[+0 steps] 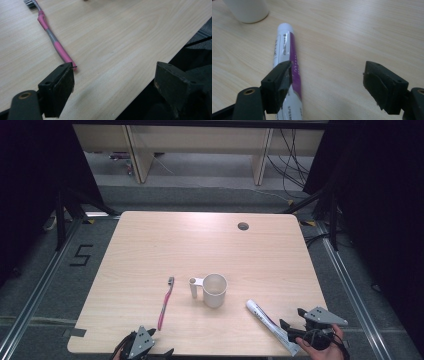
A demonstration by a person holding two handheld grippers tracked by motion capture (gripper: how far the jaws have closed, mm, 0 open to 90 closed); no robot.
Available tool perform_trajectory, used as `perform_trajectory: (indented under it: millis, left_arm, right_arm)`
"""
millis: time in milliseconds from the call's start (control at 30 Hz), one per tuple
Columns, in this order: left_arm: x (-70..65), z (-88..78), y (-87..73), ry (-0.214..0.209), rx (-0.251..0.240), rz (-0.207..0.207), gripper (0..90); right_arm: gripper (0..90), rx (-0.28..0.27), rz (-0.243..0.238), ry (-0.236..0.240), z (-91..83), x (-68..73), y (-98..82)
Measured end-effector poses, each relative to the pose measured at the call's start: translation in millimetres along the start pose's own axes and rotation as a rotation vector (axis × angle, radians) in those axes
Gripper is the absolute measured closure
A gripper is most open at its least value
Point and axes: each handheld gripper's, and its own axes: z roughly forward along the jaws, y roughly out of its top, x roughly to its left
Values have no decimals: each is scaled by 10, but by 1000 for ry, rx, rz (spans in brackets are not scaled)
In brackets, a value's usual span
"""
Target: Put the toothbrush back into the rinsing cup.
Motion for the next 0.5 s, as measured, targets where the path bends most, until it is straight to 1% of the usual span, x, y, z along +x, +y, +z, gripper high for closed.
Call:
perform_trajectory:
  millis: [100, 133, 167, 233, 267, 300, 333, 433, 467, 500]
  left_arm:
    - [2, 11, -12, 4, -6, -6, 164]
    - [22, 0, -17, 16, 18, 13, 164]
    - [19, 2, -19, 14, 9, 3, 164]
    - [23, -3, -17, 12, 9, 4, 164]
    - [21, -3, -18, 19, 3, -4, 164]
    - [19, -5, -19, 20, -3, -10, 164]
    - [30, -12, -19, 19, 3, -5, 163]
    - [37, -15, -22, 27, 1, -11, 162]
    - [37, -15, -22, 27, 1, -11, 162]
    - [43, -15, -22, 34, -1, -14, 161]
  right_arm:
    - [248, -3, 3, -2, 2, -8, -3]
    - [248, -14, -1, -11, 10, -19, -3]
    - [249, -15, -1, -9, 9, -20, -3]
    - [250, -12, 0, -10, 8, -18, -2]
    - [250, -13, 6, -4, 7, -15, 0]
    - [250, -18, -17, 2, 16, -43, 2]
    - [250, -15, -22, -10, 19, -48, -1]
    - [251, -22, -19, -10, 11, -51, 3]
    - [251, -19, -7, -16, 8, -49, -1]
    - [251, -26, -45, -23, 3, -75, 4]
